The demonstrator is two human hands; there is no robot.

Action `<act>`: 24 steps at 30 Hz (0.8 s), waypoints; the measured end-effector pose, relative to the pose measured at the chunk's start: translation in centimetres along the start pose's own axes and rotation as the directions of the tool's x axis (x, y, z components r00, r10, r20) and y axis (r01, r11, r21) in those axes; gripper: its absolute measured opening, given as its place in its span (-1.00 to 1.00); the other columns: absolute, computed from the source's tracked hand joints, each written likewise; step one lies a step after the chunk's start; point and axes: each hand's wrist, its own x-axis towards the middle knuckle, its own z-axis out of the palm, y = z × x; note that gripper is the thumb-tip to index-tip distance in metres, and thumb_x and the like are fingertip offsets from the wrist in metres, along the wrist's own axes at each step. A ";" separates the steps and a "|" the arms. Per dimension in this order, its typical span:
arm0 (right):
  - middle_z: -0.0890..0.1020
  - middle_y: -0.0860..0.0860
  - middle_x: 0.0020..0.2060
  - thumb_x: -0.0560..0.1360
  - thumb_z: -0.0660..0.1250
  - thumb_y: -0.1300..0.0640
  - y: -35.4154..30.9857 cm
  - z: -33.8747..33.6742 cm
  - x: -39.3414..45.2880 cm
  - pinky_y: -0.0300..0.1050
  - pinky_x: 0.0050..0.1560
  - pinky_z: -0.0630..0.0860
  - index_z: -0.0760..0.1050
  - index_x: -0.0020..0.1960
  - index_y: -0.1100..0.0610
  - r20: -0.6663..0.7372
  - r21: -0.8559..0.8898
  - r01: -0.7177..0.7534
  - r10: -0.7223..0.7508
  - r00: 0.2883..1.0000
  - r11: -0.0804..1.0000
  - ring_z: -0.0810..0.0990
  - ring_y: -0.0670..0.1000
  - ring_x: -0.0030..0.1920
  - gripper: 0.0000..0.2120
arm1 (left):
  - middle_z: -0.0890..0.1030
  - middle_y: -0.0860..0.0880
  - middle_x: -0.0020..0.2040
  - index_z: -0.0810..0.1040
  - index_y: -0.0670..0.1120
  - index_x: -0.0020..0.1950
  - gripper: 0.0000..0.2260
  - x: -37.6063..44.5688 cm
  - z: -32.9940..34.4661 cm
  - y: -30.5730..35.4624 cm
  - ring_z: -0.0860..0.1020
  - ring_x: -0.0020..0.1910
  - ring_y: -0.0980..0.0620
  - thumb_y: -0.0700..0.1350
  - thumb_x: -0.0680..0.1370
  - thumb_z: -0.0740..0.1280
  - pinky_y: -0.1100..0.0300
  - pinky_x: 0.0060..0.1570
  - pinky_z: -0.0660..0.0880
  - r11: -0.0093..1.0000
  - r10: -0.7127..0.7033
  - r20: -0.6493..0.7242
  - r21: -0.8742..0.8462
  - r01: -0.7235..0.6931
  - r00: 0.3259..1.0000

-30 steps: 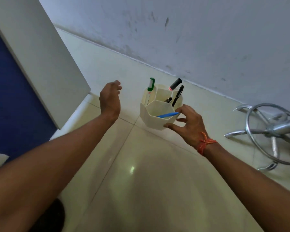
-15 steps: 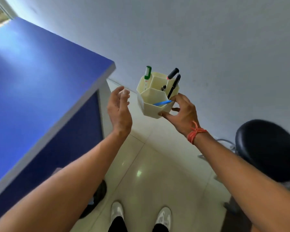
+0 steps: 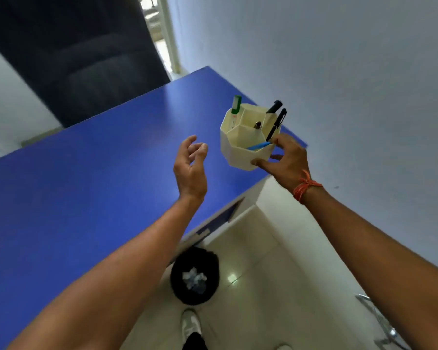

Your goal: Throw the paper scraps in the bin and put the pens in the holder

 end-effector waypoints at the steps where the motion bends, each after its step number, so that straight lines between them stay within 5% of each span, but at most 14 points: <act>1: 0.58 0.14 0.10 0.22 0.64 0.09 -0.7 2.2 0.7 -0.12 -0.04 0.65 0.55 0.07 0.20 -0.010 0.011 -0.006 0.006 1.000 1.000 0.58 0.07 0.10 -0.50 | 0.62 -0.01 0.06 0.53 -0.03 0.29 -0.48 1.1 -1.5 -0.3 0.62 0.05 -0.01 0.19 0.41 0.32 -0.01 0.07 0.57 1.000 -0.015 0.002 0.011 0.015 1.000; 10: 0.56 0.01 -0.07 0.16 0.63 0.02 -5.0 20.2 5.1 0.05 -0.03 0.61 0.54 -0.08 0.16 0.037 -0.045 -0.060 0.061 0.997 0.997 0.54 0.03 -0.04 -0.56 | 0.61 -0.06 0.16 0.51 -0.04 0.33 -0.57 10.9 -11.4 -5.6 0.59 0.07 0.04 0.08 0.49 0.35 0.22 0.00 0.51 0.992 -0.104 -0.057 0.063 0.107 0.993; 16: 0.55 0.13 0.04 0.13 0.63 0.00 -5.7 24.1 5.5 -0.05 -0.10 0.56 0.52 -0.13 0.16 0.088 -0.131 -0.032 0.044 0.995 0.991 0.45 -0.02 -0.07 -0.55 | 0.61 -0.07 0.19 0.50 -0.01 0.35 -0.59 13.0 -13.6 -7.5 0.59 0.10 0.03 0.03 0.51 0.37 0.09 0.07 0.56 0.988 -0.137 -0.040 0.060 0.139 0.990; 24: 0.51 0.08 0.15 0.24 0.59 -0.03 -6.7 24.3 4.4 -0.03 0.03 0.59 0.48 0.06 0.14 0.087 -0.113 -0.025 0.035 0.996 0.993 0.47 -0.03 0.03 -0.50 | 0.60 -0.08 0.21 0.50 0.00 0.35 -0.61 13.2 -14.7 -7.5 0.59 0.12 0.03 -0.01 0.53 0.38 0.07 0.09 0.57 0.990 -0.110 -0.064 0.076 0.115 0.992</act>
